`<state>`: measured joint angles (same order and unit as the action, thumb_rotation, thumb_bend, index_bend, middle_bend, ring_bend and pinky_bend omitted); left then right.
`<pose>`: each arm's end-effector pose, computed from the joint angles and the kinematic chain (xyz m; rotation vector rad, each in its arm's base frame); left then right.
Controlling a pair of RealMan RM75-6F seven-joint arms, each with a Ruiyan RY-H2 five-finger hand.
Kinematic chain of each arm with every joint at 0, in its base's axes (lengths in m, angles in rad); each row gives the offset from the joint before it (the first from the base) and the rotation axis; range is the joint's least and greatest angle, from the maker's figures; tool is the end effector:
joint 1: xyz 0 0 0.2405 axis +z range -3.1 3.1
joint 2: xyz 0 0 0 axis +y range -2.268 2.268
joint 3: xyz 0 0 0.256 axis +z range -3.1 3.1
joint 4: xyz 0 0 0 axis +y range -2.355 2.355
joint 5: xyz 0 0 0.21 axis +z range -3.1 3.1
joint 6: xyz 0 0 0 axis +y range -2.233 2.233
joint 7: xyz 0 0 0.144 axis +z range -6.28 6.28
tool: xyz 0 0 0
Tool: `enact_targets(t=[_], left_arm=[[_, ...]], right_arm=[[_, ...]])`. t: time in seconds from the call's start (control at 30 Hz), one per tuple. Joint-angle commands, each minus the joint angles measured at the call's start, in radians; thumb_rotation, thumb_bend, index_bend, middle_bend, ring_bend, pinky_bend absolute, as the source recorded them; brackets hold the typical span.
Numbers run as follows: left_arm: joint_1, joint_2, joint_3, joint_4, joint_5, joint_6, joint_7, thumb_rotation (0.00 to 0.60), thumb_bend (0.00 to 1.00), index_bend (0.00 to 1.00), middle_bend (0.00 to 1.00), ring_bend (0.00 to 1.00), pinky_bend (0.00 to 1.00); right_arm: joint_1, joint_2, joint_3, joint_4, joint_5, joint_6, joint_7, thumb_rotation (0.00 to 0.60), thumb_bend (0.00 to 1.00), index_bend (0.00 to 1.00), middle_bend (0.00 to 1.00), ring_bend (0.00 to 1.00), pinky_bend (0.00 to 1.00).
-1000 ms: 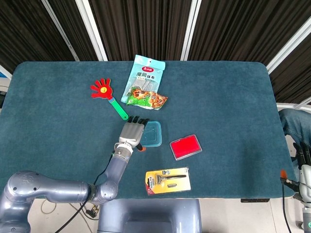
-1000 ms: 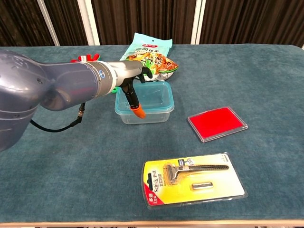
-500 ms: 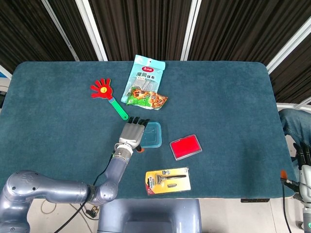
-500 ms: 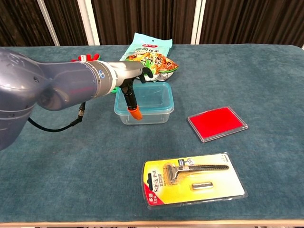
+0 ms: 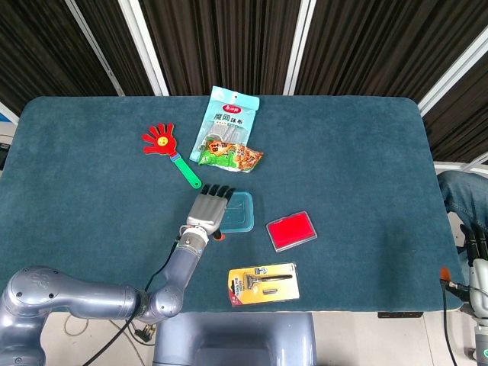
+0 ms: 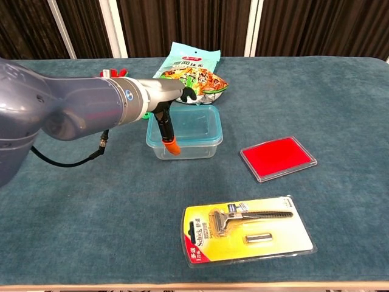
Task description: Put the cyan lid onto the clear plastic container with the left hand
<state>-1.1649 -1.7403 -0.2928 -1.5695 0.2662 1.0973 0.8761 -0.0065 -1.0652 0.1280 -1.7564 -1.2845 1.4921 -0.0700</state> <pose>-0.0283 0.3489 -0.0740 -1.8775 -1.0925 -0.6450 -0.3237 -0.1632 0.1841 1.1139 -1.0034 0.7981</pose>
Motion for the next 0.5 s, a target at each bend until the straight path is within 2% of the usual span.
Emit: enact_targets(t=[0.03, 0.13, 0.27, 0.37, 0.5], left_arm=[[0.002, 0.014, 0.007, -0.033, 0.014, 0.013, 0.005, 0.600, 0.06, 0.05, 0.04, 0.00, 0.00], [0.004, 0.030, 0.011, -0.072, 0.040, 0.044, 0.009, 0.600, 0.06, 0.05, 0.04, 0.00, 0.00], [0.014, 0.035, 0.018, -0.119, 0.153, 0.123, -0.007, 0.600, 0.07, 0.05, 0.04, 0.00, 0.00], [0.020, 0.054, 0.001, -0.165, 0.170, 0.113, -0.030, 0.600, 0.09, 0.06, 0.04, 0.00, 0.00], [0.009, 0.087, -0.026, -0.201, 0.172, 0.086, -0.032, 0.600, 0.19, 0.16, 0.12, 0.00, 0.00]], right_arm=[[0.000, 0.000, 0.001, -0.001, 0.002, 0.000, -0.001, 0.600, 0.41, 0.03, 0.00, 0.00, 0.00], [0.000, 0.000, 0.001, 0.000, 0.003, 0.000, -0.004, 0.600, 0.41, 0.03, 0.00, 0.00, 0.00], [-0.002, -0.003, 0.004, -0.003, 0.016, 0.001, -0.009, 0.600, 0.41, 0.03, 0.00, 0.00, 0.00], [-0.002, -0.004, 0.006, -0.003, 0.019, 0.004, -0.014, 0.600, 0.41, 0.03, 0.00, 0.00, 0.00], [-0.003, -0.007, 0.006, -0.001, 0.020, 0.008, -0.018, 0.600, 0.41, 0.03, 0.00, 0.00, 0.00]])
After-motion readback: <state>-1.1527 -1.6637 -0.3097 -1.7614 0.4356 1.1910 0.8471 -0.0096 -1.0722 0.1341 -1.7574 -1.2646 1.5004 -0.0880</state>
